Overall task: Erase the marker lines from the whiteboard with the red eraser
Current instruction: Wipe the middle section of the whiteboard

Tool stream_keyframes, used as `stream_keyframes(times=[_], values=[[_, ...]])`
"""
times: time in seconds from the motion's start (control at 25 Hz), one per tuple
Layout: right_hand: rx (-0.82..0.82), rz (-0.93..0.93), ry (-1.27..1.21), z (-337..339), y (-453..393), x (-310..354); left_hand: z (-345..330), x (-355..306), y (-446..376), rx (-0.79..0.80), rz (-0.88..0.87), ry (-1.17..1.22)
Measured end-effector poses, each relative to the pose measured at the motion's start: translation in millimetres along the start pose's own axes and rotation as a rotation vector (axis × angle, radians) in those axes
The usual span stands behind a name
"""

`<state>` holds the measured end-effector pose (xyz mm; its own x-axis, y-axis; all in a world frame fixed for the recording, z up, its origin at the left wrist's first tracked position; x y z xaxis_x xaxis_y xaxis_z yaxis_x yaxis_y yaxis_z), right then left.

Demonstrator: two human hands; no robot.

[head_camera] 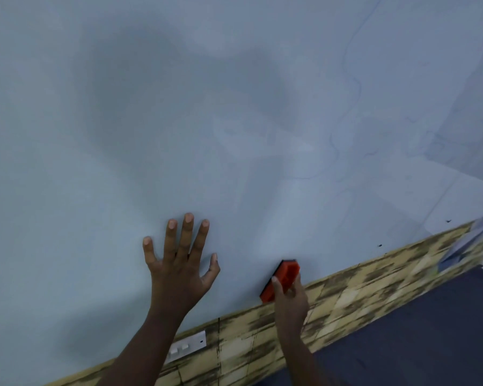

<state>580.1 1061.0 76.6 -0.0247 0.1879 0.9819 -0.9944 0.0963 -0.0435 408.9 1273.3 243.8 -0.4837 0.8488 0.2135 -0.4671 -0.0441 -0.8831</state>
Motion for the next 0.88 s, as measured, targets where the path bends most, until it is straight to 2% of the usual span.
stream_keyframes(times=[0.2, 0.32, 0.44, 0.56, 0.64, 0.8, 0.88], values=[[0.108, -0.061, 0.044, -11, 5, -38, -1, 1, 0, -0.013, -0.008, -0.035], [-0.039, 0.042, 0.066, 35, -49, -4, -2, 0, 4, -0.020, 0.005, -0.059], [-0.188, 0.182, -0.027, 81, -109, 79, -4, 0, 3, -0.008, 0.013, -0.079], [-0.234, 0.411, -0.127, 86, -125, 170, -4, -3, 0, 0.007, 0.039, -0.083], [-0.175, 0.544, -0.100, 65, -94, 202, -2, -7, -1, 0.020, 0.062, -0.070], [0.043, 1.046, 0.251, 20, 0, 200, 14, -19, -13, -0.019, 0.152, -0.064], [0.075, 1.185, 0.286, 17, 9, 200, 28, -24, -24, -0.073, 0.207, -0.074]])
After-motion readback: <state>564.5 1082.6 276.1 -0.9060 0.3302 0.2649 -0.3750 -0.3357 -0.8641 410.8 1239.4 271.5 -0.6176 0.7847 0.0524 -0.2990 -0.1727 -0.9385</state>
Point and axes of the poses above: each hand's wrist, its own y-axis away from the middle knuckle, its own z-axis out of the back of the hand, x = y × z, the point moved 7 cm from there along -y, towards the middle knuckle, and after that the axes turned 3 degrees about -z, right-handed, at the moved point
